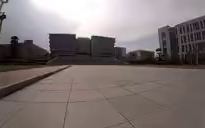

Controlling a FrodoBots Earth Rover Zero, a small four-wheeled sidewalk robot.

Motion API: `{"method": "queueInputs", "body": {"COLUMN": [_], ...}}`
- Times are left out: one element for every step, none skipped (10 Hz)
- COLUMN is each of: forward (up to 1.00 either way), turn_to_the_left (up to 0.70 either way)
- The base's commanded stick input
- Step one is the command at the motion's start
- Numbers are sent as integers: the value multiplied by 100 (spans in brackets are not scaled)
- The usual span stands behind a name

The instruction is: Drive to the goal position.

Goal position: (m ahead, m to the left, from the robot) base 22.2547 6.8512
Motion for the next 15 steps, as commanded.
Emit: {"method": "queueInputs", "body": {"forward": [100,100,100,100,100,100,100,100,100,100,100,100,100,100,100], "turn_to_the_left": [0,0,0,0,0,0,0,0,0,0,0,0,0,0,0]}}
